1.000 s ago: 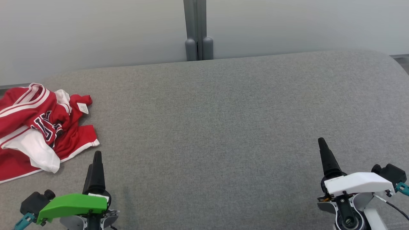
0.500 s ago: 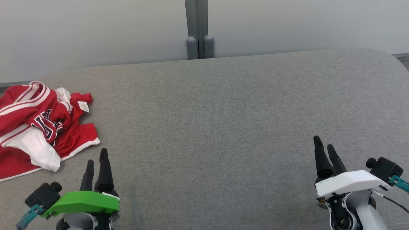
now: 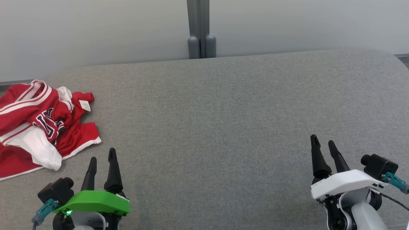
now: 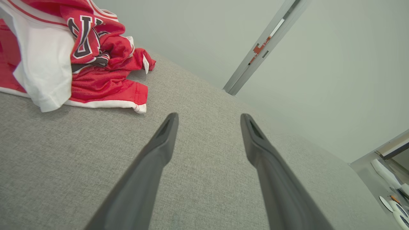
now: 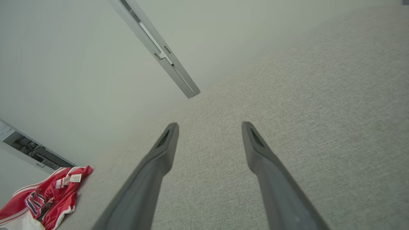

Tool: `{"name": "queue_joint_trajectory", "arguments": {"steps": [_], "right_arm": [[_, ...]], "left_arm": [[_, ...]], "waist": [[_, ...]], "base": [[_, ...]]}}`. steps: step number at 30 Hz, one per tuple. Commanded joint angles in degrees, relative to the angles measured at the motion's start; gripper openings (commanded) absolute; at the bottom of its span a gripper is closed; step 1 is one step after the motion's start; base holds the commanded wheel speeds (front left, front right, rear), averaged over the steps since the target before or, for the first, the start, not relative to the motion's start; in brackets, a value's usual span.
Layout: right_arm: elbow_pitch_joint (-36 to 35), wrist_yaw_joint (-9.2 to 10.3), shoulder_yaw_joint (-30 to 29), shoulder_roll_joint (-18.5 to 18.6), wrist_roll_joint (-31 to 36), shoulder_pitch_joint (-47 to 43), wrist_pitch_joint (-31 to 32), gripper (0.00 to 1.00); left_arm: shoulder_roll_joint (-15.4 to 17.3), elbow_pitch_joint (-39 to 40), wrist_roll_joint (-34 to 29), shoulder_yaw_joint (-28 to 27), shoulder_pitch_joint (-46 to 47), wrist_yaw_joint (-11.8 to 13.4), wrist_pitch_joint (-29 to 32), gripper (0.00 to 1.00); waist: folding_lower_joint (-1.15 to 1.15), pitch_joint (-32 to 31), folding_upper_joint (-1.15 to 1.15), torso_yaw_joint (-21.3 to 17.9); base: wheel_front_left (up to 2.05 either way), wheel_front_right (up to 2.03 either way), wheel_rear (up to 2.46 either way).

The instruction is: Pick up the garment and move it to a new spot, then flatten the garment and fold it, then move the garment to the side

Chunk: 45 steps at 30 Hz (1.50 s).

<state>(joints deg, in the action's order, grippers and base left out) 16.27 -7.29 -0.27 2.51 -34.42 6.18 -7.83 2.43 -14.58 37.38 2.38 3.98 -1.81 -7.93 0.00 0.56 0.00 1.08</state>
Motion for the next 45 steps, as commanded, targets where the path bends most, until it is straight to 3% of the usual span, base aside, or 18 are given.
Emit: {"name": "queue_joint_trajectory", "arguments": {"steps": [1, 17, 45], "right_arm": [[-0.3, -0.27, 0.2, 0.4, 1.8, 0.8, -0.7, 1.00], [0.3, -0.27, 0.4, 0.4, 10.9, 1.2, -2.7, 1.00], [2.4, -0.27, 1.4, 0.5, 23.0, 1.1, -5.8, 1.00]], "left_arm": [[0.4, 0.4, -2.1, 0.3, 1.1, 0.3, -0.6, 1.00], [0.5, 0.0, -12.2, 1.2, 1.3, 0.8, -2.9, 1.00], [0.6, -0.8, -20.7, 2.9, 0.9, 1.4, -6.1, 1.00]], "waist": [[0.00, 0.0, 0.00, 0.0], [0.00, 0.1, 0.00, -0.1], [0.00, -0.4, 0.00, 0.2]], "base": [[0.00, 0.00, 0.00], [0.00, 0.00, 0.00], [0.00, 0.00, 0.00]]}}
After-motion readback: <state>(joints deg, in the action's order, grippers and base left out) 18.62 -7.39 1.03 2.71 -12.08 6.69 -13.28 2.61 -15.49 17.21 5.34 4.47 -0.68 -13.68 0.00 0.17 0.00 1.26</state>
